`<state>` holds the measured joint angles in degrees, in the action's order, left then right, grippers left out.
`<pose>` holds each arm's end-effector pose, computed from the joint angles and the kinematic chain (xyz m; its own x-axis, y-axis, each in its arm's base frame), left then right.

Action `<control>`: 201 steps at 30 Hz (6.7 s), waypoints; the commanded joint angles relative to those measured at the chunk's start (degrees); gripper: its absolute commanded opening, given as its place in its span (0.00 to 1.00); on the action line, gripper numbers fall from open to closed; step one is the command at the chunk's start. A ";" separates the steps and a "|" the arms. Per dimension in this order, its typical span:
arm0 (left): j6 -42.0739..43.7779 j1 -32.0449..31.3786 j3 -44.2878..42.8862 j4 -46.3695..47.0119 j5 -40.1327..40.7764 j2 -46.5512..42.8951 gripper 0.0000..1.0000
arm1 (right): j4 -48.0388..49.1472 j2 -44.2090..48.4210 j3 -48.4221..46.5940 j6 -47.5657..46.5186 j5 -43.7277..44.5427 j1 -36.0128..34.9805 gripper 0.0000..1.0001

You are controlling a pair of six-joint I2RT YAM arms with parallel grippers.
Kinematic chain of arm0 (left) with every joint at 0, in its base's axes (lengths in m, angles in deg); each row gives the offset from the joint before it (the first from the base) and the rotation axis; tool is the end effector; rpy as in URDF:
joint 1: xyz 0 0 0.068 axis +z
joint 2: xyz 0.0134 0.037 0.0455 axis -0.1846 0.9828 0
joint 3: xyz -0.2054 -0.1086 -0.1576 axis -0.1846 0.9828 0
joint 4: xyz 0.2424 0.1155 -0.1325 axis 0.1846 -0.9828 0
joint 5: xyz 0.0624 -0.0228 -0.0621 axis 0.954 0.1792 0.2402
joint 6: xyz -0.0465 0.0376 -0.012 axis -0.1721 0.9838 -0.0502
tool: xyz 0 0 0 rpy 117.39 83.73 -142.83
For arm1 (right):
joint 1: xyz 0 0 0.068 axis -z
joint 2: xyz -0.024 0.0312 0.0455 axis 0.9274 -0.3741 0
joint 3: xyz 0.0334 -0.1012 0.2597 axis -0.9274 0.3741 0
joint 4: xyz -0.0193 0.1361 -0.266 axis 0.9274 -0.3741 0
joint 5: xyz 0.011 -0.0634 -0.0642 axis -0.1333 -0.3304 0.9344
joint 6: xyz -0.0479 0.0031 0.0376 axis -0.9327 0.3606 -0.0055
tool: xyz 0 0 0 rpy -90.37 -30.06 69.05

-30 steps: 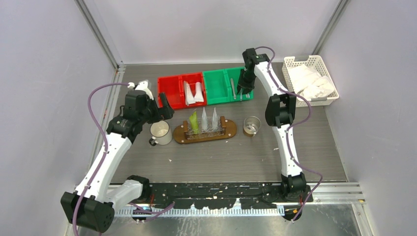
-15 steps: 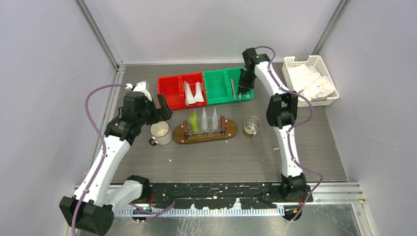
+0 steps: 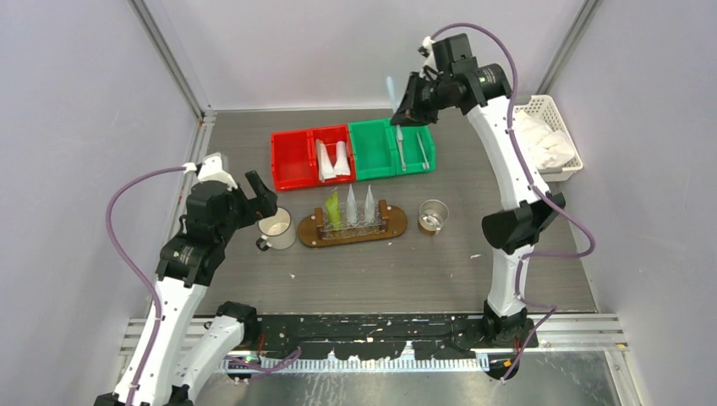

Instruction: Prepare toiletry sets of a toothbrush and toothpaste on the tray

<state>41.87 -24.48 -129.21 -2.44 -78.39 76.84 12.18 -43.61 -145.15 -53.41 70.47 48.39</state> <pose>0.1825 -0.0380 0.3659 -0.4264 -0.3830 -0.8194 -0.1126 0.9214 -0.3720 0.4276 0.1681 0.4440 -0.8393 0.1635 -0.5186 -0.1618 0.8355 0.5252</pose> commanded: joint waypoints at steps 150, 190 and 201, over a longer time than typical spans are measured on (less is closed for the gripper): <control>-1.31 6.30 -38.64 0.57 4.98 57.08 1.00 | 19.33 -6.29 17.87 -6.93 21.97 8.78 0.88; -1.16 6.45 -54.74 4.01 -3.95 81.57 0.95 | 23.40 -11.04 24.02 -9.28 20.44 10.10 0.38; 0.00 5.95 -55.15 2.75 -0.74 78.48 0.95 | 24.00 -12.75 18.31 -9.51 20.36 10.32 0.76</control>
<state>40.99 -18.52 -183.81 0.10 -80.97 159.48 33.69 -59.41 -121.22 -62.78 90.04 58.45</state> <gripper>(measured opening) 0.948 0.688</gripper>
